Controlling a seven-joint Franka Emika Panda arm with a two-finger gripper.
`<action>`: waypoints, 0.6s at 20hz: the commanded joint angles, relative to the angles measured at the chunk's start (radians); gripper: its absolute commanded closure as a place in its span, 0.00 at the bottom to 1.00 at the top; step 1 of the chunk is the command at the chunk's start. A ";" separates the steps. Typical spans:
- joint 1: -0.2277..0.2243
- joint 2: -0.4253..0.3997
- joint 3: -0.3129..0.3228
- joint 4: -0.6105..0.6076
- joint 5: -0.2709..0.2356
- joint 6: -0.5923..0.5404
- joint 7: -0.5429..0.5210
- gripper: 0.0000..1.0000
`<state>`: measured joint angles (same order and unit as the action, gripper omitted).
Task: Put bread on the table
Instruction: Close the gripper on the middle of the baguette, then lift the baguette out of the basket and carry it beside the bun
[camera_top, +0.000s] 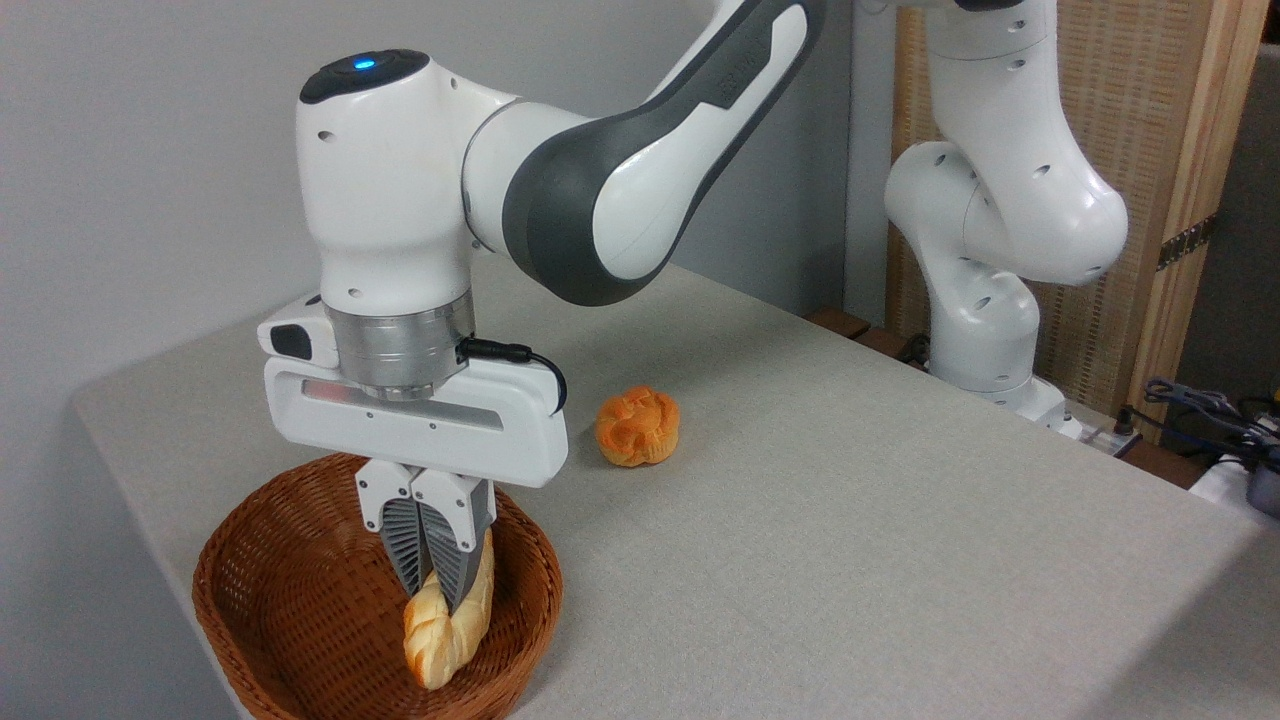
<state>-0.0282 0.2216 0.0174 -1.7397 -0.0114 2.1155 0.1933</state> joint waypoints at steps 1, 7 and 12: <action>0.002 -0.015 0.007 0.002 -0.015 0.017 0.014 0.98; 0.002 -0.059 0.012 0.029 -0.068 0.003 0.008 0.98; 0.002 -0.108 0.009 0.029 -0.067 -0.104 0.014 0.96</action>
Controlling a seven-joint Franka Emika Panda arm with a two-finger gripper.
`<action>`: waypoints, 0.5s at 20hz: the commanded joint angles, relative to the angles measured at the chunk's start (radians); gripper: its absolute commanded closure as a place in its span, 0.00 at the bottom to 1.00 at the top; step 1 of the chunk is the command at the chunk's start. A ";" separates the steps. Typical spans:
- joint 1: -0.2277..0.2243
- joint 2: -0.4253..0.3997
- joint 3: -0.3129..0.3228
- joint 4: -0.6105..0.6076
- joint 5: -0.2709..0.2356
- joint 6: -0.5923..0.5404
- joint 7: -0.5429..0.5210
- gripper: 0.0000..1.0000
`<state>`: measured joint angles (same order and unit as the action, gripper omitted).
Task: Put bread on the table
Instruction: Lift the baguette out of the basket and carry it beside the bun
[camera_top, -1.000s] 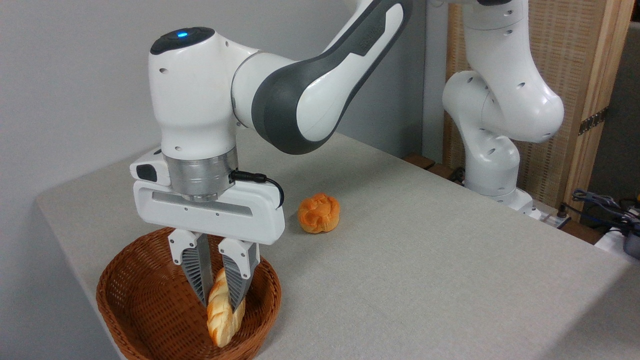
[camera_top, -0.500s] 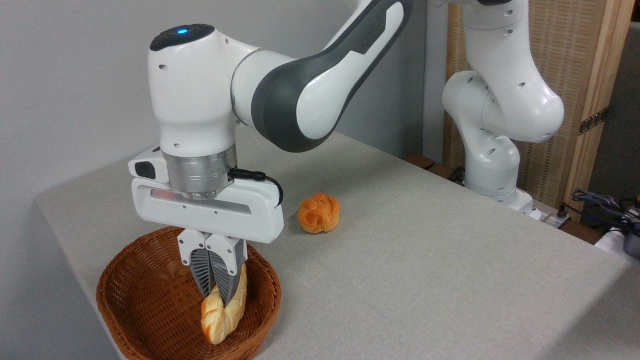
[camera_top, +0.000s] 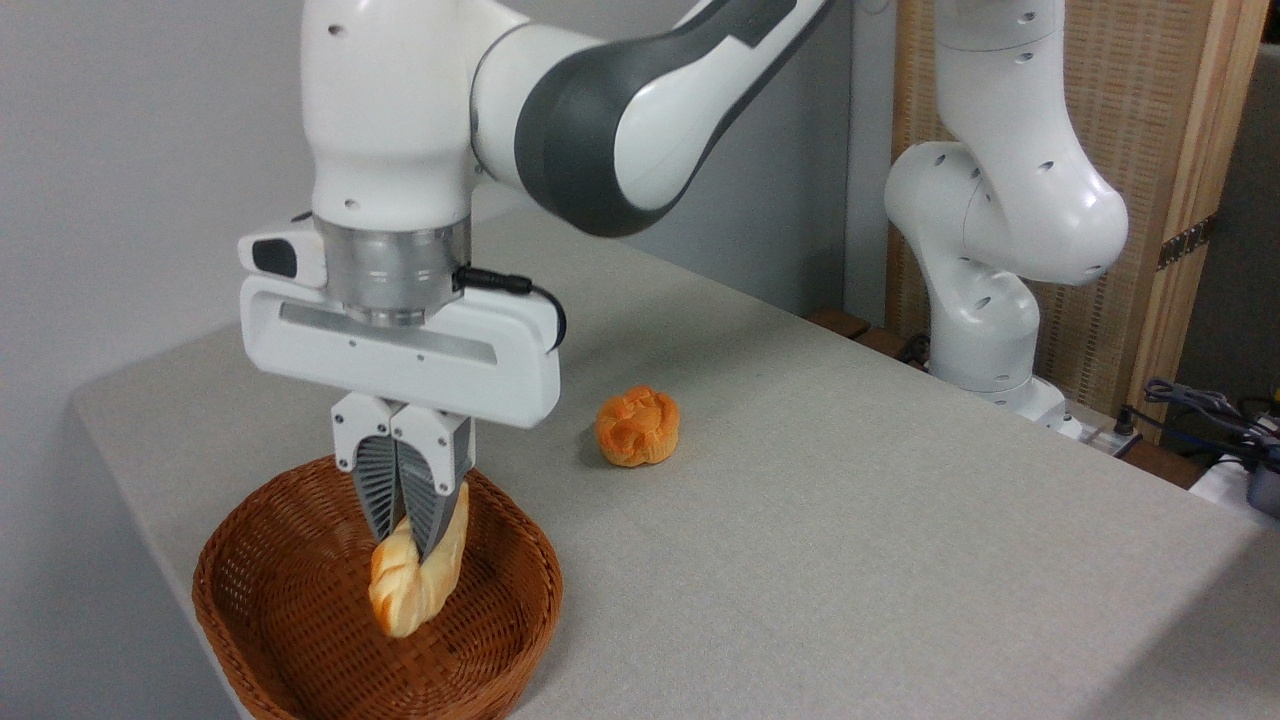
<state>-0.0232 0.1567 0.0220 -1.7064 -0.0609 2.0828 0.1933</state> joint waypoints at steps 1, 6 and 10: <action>-0.003 -0.055 0.006 -0.004 -0.019 -0.095 0.014 0.96; -0.001 -0.101 0.007 -0.004 -0.025 -0.204 0.041 0.96; -0.001 -0.131 0.007 -0.004 -0.025 -0.346 0.219 0.93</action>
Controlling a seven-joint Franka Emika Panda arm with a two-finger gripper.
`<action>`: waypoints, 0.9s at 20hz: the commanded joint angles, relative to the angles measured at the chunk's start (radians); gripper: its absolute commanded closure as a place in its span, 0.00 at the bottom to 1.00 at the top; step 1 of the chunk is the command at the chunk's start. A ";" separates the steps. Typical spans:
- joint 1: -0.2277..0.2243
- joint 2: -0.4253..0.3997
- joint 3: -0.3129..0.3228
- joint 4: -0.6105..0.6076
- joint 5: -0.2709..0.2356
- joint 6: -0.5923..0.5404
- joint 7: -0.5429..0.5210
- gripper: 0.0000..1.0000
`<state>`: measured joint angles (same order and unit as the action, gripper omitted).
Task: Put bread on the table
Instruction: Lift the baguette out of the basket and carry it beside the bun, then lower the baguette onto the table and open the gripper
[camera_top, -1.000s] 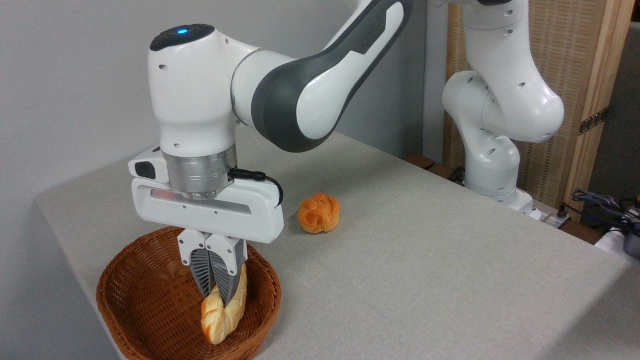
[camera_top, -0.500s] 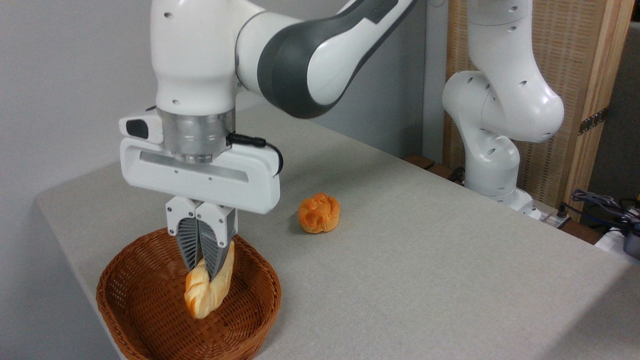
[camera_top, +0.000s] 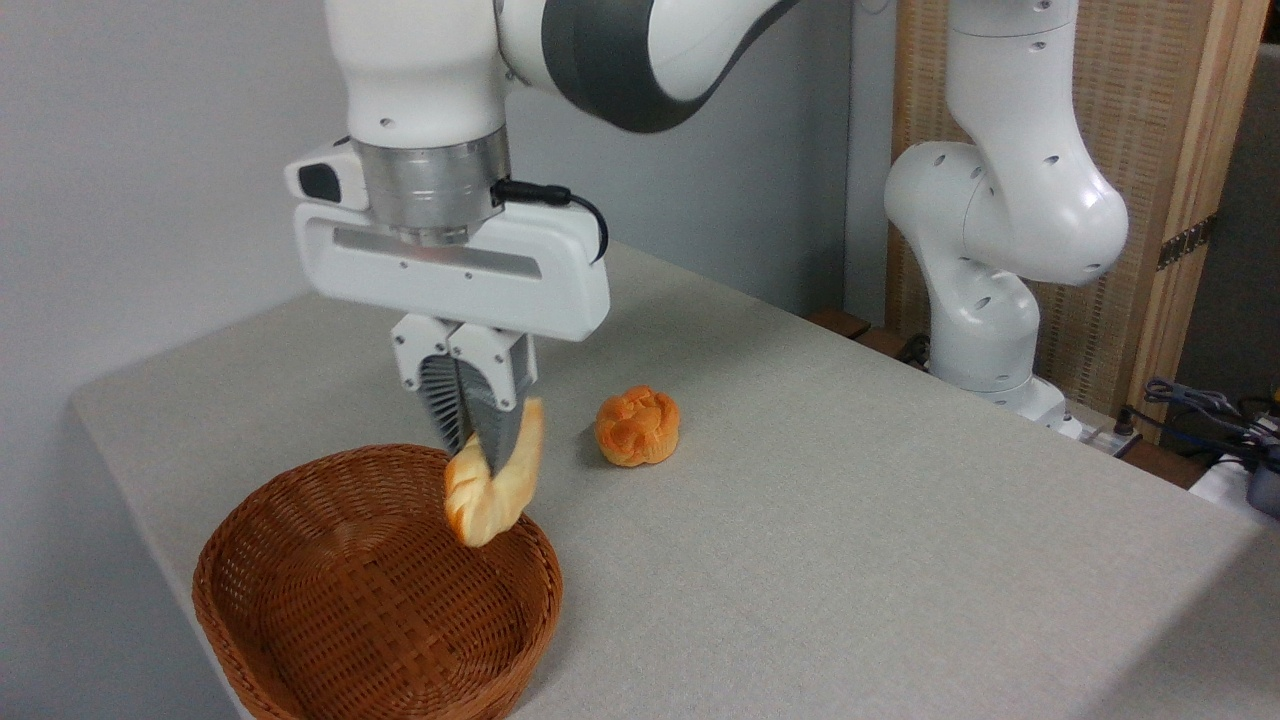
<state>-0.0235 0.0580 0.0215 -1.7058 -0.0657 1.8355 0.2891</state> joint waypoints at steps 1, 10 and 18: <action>-0.003 -0.038 0.009 -0.006 -0.020 -0.116 0.160 0.93; -0.004 -0.090 0.008 -0.106 -0.019 -0.239 0.494 0.88; -0.029 -0.112 -0.005 -0.247 -0.017 -0.173 0.608 0.81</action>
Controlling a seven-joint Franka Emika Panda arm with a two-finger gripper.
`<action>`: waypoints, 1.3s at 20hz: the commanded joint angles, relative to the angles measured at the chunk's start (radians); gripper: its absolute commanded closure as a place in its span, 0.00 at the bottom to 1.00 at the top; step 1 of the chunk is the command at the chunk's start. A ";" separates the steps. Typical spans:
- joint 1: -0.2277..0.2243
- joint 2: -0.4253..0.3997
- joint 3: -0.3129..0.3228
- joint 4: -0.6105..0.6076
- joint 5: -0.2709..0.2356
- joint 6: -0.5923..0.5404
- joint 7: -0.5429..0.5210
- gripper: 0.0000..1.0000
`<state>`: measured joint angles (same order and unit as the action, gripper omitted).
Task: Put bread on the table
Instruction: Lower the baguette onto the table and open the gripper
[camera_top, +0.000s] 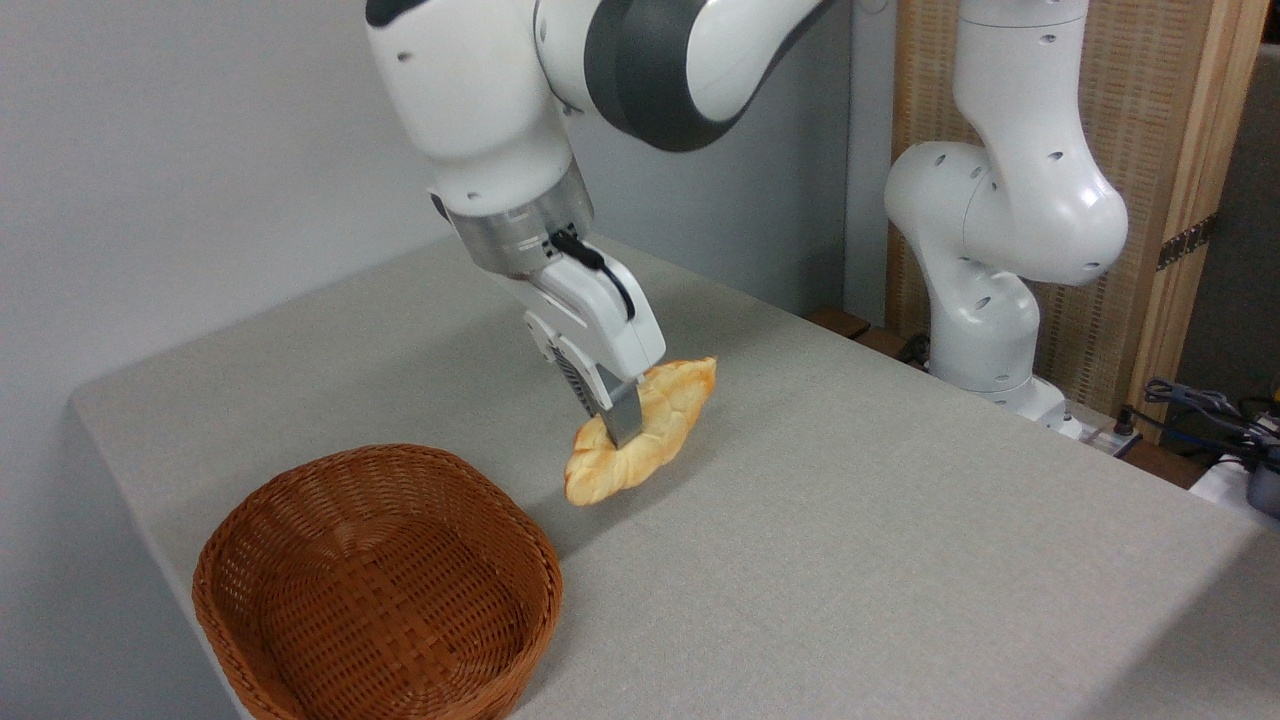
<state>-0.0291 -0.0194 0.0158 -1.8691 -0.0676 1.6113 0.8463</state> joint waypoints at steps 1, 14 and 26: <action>-0.032 -0.034 0.003 -0.099 -0.014 0.068 0.054 0.72; -0.080 -0.011 0.003 -0.119 -0.003 0.110 0.054 0.00; -0.080 -0.025 0.007 -0.076 -0.009 0.114 0.050 0.00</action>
<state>-0.1022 -0.0219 0.0093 -1.9744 -0.0677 1.7165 0.8823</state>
